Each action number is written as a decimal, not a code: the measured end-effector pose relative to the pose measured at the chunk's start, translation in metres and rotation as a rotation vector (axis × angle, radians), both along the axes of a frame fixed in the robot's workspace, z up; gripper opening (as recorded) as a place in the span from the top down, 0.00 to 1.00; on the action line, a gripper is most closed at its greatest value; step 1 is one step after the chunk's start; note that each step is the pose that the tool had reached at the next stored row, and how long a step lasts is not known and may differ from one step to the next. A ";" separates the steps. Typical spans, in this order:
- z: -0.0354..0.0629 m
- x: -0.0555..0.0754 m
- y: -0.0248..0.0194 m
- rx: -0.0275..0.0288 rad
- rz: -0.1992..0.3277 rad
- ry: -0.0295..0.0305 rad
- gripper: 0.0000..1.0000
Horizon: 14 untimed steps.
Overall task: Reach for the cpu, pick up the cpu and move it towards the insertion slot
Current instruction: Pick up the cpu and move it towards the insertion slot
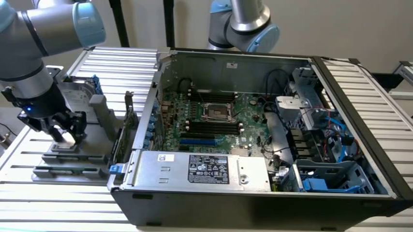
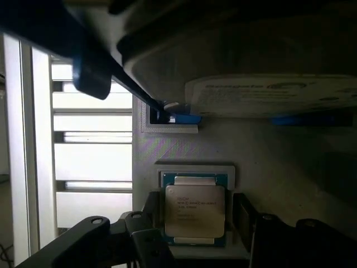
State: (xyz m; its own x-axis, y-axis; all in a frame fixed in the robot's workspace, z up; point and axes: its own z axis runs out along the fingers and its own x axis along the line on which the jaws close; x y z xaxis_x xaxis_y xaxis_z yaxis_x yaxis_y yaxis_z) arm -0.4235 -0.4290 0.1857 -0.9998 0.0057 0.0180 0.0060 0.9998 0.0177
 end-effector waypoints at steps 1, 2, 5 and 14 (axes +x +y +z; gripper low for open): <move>0.0000 0.000 0.0000 0.0000 0.000 -0.0001 0.44; 0.0000 0.000 0.0000 0.0001 0.000 -0.0003 0.45; 0.0010 0.000 0.0000 0.0004 0.000 -0.0008 0.45; 0.0305 0.000 0.0000 0.0001 0.000 -0.0003 0.45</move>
